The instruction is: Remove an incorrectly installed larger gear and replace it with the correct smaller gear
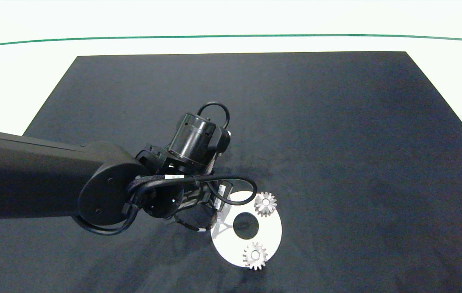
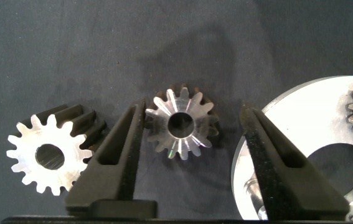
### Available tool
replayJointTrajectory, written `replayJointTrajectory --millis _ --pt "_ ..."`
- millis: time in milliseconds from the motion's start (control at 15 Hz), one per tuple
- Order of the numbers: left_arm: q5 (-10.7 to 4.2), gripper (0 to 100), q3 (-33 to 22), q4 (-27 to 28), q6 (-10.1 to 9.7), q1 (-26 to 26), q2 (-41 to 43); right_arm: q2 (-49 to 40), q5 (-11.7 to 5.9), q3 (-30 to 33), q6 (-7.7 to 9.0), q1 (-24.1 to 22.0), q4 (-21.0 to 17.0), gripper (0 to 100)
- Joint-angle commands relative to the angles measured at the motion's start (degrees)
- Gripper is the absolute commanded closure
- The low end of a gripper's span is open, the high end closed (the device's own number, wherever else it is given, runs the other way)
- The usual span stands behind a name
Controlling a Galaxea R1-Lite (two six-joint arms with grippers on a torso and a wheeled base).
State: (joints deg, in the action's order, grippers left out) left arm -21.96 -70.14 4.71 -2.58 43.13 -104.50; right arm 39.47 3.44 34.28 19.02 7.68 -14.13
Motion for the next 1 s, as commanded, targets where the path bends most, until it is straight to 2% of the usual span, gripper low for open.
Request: replayJointTrajectory --millis 67,1000 --pt "-0.11 47 0.01 0.04 0.04 0.02 -0.44 0.08 0.08 0.0 0.14 0.05 -0.02 0" --pt "-0.54 75 0.1 0.39 0.39 -0.5 0.7 0.08 0.08 0.0 0.14 0.05 -0.02 0"
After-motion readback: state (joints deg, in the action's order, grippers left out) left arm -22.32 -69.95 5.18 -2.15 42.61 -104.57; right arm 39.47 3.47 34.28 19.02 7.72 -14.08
